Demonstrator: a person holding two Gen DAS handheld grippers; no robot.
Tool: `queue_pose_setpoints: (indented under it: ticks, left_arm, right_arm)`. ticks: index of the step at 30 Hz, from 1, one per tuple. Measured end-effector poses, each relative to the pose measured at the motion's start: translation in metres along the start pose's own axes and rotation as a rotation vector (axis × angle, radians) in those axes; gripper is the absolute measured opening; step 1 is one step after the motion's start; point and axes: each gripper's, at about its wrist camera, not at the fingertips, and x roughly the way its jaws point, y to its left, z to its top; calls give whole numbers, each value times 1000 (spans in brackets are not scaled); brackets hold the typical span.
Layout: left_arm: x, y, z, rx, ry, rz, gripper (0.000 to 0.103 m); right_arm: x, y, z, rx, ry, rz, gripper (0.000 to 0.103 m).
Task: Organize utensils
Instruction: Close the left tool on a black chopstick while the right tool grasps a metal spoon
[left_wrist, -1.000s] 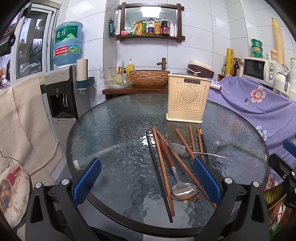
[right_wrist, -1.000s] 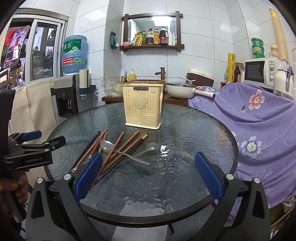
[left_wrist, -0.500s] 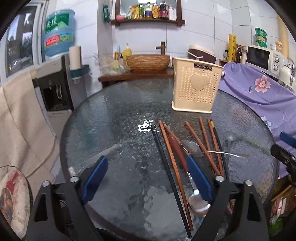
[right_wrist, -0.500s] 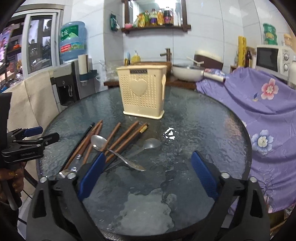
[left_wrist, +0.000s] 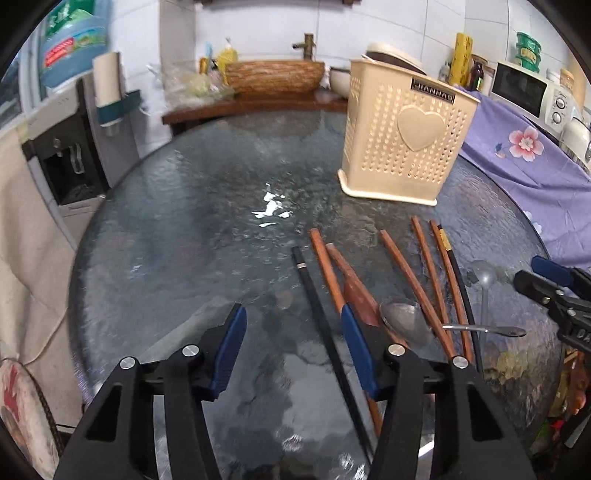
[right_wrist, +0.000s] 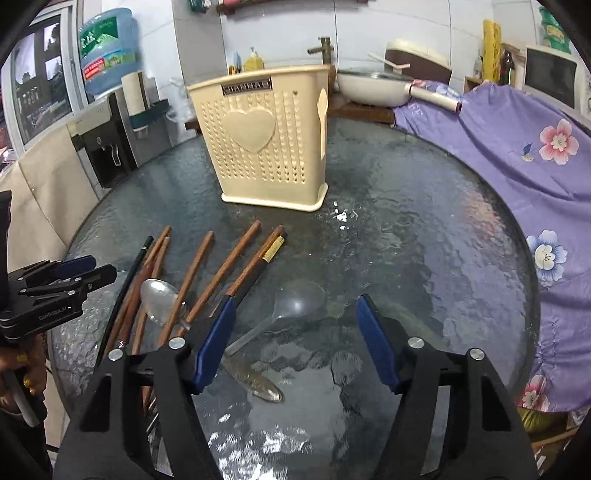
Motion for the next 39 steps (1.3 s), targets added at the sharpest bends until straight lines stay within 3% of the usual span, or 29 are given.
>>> queue_pose_setpoints:
  ticks: [9,15,19,24,30,39]
  left_arm:
    - [19,4,12,13,53,-13,49]
    - [26,6,22,27,65,-6,48]
    - [30,8,27,25,70,-7,48]
    - [39,5,32,35,87,0,44]
    - [50,6,32,35,120,24,34]
    - [58,-4,40,84,159,31,33]
  right_arm:
    - [36,-1,7,32,115,-27,58]
    - [47,-1,6,76,152,-49,43]
    - [49,0,9,112,165,-45,43]
    - [52,11,11,60,160,-91,38]
    - [55,16,12,15,171,-84,38]
    - [64,32,19,-111,181,-50,40]
